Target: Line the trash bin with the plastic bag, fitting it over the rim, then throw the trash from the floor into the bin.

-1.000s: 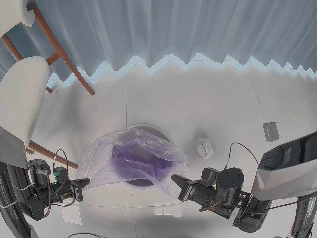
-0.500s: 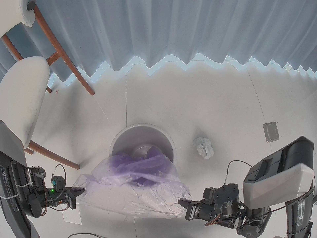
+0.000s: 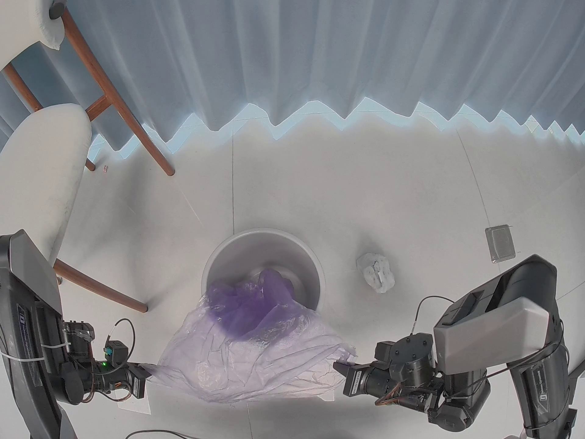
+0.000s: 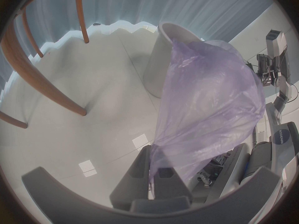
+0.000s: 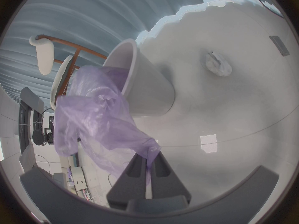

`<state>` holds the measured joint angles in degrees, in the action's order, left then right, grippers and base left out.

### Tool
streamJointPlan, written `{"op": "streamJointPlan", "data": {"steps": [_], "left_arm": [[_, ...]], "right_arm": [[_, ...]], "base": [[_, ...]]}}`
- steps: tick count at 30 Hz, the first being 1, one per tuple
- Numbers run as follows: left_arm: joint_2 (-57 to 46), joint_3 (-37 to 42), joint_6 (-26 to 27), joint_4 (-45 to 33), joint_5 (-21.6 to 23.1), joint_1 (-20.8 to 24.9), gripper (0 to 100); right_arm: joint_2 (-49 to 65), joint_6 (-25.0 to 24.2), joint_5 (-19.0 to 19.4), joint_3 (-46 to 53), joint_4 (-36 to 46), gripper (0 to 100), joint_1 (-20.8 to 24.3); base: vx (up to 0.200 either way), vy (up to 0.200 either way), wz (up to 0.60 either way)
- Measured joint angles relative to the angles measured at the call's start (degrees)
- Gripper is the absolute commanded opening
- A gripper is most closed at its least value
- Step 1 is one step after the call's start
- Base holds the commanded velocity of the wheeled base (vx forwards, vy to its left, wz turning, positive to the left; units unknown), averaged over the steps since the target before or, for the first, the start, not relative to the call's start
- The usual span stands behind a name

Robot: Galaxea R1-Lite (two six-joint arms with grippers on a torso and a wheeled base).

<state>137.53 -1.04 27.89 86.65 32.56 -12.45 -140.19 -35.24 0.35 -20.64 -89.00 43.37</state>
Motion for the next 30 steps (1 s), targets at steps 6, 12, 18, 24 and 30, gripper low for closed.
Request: {"op": "streamJointPlan", "data": {"steps": [6,12,18,24,30], "left_arm": [[1.46,-2.01,-1.54,1.34,-2.65,0.18,0],[2.11,-5.27,-3.54,1.93,-3.17,0.33,0],[1.77,-6.70,-4.41,1.93,-2.90,0.33,0],[0.78,-7.09,-4.85,2.00,-2.78,0.18,0],[-1.89,-7.23,-7.12,2.00,-1.37,0.10,0]], "right_arm": [[-2.19,1.80,-0.09,-3.06,0.07,0,-3.38],[-2.67,1.94,-0.17,-5.60,0.02,0,-4.92],[-1.10,1.96,-0.20,-7.41,0.05,0,-5.47],[0.80,1.94,-0.20,-9.01,0.05,0,-6.55],[1.88,1.89,-0.15,-10.40,0.05,0,-8.05]], "base": [[0.000,0.000,0.00],[0.000,0.000,0.00],[0.000,0.000,0.00],[0.000,0.000,0.00],[0.000,0.000,0.00]]}}
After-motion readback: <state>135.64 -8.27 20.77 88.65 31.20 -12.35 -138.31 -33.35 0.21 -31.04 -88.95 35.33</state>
